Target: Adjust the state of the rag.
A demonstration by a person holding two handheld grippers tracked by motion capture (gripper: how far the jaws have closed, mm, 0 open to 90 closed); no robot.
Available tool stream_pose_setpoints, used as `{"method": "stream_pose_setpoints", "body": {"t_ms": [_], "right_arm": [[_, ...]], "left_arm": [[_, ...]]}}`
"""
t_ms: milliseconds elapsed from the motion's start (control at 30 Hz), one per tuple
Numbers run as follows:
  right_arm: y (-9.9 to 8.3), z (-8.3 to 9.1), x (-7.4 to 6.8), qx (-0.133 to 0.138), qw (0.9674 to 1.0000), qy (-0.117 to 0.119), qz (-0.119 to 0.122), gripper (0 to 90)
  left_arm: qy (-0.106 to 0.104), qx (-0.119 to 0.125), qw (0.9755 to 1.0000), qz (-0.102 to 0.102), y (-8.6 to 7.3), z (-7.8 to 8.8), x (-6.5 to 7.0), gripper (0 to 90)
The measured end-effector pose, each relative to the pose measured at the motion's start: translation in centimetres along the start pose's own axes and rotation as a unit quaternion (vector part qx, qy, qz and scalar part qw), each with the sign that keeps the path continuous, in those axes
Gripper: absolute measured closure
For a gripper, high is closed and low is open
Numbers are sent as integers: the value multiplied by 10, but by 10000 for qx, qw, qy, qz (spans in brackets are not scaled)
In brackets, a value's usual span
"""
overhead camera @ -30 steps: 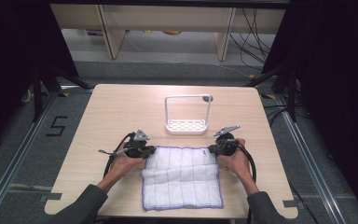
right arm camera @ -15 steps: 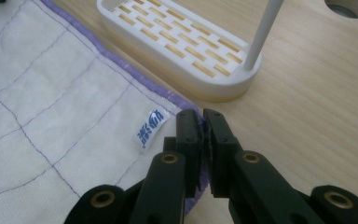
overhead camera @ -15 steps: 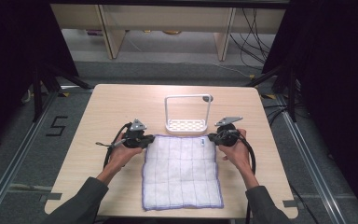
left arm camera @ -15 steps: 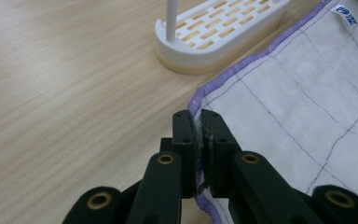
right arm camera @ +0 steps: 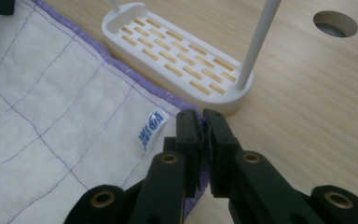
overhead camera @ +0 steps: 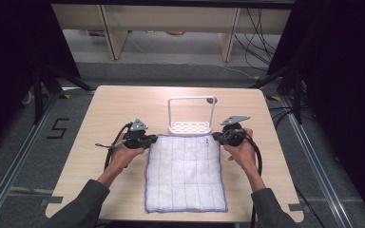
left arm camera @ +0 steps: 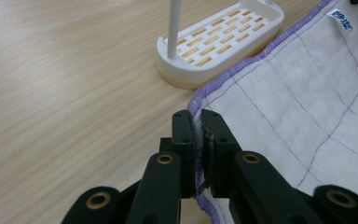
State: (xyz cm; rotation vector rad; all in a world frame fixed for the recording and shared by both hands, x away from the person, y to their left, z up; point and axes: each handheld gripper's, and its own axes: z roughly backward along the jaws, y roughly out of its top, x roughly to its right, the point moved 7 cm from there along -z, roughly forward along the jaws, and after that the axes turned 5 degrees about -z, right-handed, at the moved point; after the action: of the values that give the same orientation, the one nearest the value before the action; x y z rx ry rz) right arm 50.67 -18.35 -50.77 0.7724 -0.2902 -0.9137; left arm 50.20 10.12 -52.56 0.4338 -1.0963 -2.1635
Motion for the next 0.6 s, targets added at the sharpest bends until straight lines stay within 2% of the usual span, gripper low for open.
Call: {"method": "stream_pose_setpoints", "body": {"t_ms": [33, 67, 133, 167, 333, 367, 400, 500, 533, 600], "right_arm": [[0, 1, -1, 4, 10000, 5, -75, 857], [1, 1, 1, 52, 10000, 5, -1, 858], [2, 1, 2, 61, 10000, 24, 53, 857], [2, 2, 2, 76, 10000, 19, -15, 857], [6, 4, 2, 132, 9999, 39, -16, 857], [6, 6, 0, 96, 9999, 48, -117, 857], [7, 6, 2, 151, 9999, 33, -6, 857], [9, 9, 1, 176, 9998, 51, -67, 857], [10, 9, 2, 246, 9997, 62, 25, 857], [11, 10, 3, 292, 9996, 59, 21, 857]], "left_arm": [[16, 29, 10000, 4, 1, 0, 0, 838], [49, 61, 10000, 10, 1, 0, -1, 838], [-11, 62, 10000, 4, 2, 1, -2, 838], [31, 89, 10000, 17, 2, 2, -2, 838], [47, 173, 9998, 18, 6, 3, -1, 837], [8, 126, 9999, -17, 6, 4, -1, 838], [-9, 126, 9999, -30, 6, 4, -1, 838], [51, 177, 9998, -3, 7, 5, -1, 837], [17, 167, 9999, -20, 7, 5, -2, 837], [39, 201, 9998, -11, 8, 7, -2, 837]]}}
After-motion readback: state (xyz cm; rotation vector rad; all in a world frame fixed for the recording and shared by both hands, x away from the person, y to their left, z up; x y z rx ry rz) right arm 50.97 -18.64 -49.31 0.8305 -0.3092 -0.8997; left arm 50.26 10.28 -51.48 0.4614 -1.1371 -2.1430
